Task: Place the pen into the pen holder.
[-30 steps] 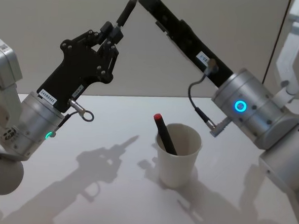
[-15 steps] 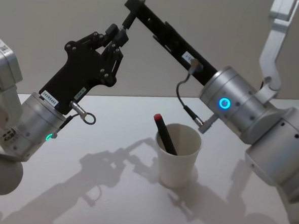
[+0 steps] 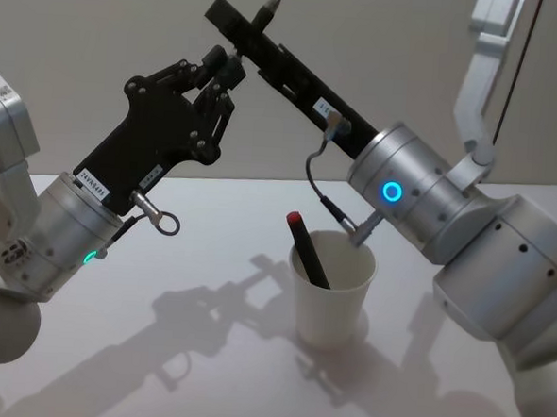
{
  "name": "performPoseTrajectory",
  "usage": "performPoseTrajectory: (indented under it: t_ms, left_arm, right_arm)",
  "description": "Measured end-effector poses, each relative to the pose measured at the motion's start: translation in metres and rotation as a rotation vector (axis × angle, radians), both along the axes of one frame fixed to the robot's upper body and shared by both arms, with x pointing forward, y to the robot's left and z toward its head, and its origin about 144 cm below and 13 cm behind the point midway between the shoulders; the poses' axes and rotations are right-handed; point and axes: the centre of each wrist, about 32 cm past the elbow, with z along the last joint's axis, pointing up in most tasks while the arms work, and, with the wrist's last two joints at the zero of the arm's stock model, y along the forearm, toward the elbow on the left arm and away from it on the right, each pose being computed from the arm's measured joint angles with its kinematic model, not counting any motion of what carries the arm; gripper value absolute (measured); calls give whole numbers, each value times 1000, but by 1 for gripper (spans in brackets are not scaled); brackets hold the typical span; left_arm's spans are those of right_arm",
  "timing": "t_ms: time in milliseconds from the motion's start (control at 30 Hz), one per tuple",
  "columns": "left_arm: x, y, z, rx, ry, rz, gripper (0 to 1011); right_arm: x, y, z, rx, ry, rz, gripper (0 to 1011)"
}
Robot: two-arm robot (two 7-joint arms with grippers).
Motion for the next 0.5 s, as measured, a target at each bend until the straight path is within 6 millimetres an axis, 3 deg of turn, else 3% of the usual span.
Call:
performPoseTrajectory:
  t_ms: [267,500]
  left_arm:
    - [0,0,1,1,-2,-6,138]
    - [-1,0,1,1,-3,-9,138]
  right_arm:
    - [0,3,0,-5,-4,7,997]
    - [1,4,-1,-7,-5,10,884]
